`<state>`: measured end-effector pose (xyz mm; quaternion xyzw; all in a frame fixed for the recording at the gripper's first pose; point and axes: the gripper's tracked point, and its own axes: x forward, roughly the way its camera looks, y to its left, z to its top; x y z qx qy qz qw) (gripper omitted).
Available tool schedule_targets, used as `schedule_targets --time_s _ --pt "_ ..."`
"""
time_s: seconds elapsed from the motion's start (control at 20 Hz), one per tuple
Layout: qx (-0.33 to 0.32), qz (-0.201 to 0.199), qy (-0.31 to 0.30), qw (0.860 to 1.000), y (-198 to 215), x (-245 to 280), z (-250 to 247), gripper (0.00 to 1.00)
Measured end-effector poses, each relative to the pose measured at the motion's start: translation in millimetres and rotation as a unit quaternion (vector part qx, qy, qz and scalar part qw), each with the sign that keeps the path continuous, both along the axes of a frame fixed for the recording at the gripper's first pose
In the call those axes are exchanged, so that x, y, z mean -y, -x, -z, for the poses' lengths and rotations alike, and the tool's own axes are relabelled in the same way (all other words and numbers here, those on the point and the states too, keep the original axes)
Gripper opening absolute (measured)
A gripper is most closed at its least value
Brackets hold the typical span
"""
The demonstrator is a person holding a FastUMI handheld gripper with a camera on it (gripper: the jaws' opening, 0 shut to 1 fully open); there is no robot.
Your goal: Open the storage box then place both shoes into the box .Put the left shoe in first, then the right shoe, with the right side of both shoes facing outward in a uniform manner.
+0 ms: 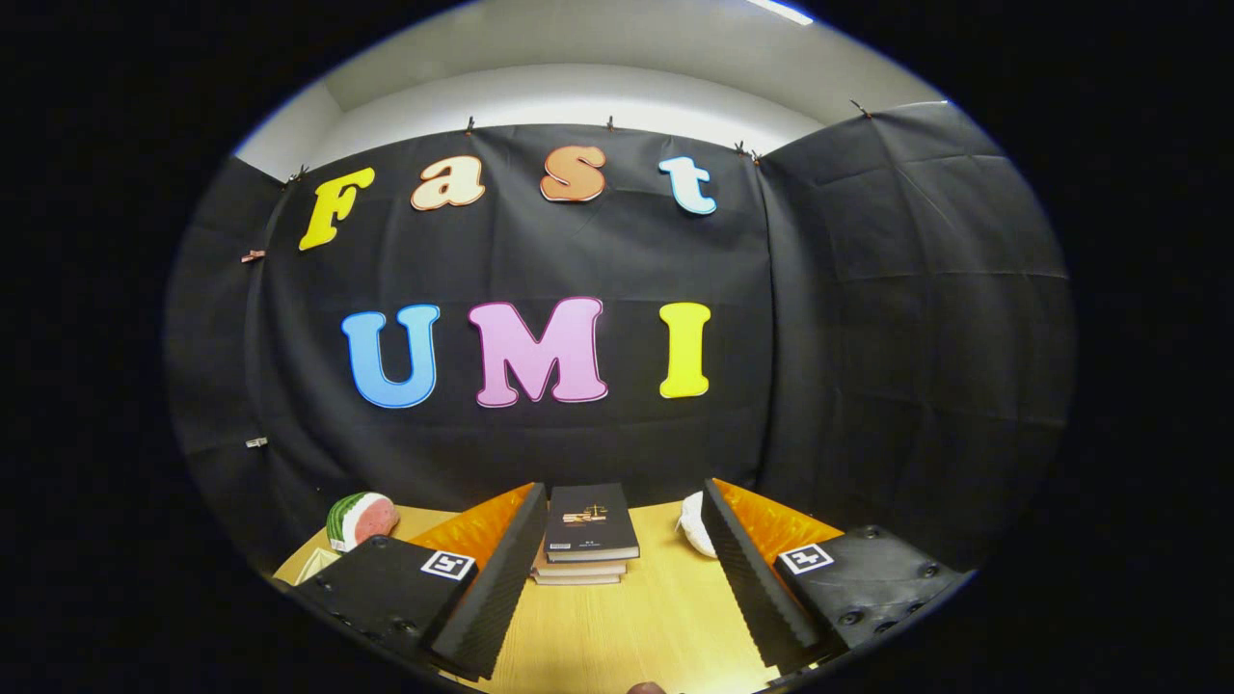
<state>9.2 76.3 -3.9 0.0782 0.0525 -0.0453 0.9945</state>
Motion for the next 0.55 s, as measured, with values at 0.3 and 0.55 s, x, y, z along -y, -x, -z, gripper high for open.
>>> schedule_targets --time_s 0.3,0.55 --pt "0.002 0.008 0.005 1.0 0 5 1 0.98" --pt "-0.007 0.009 0.003 1.0 -4 5 8 0.98"
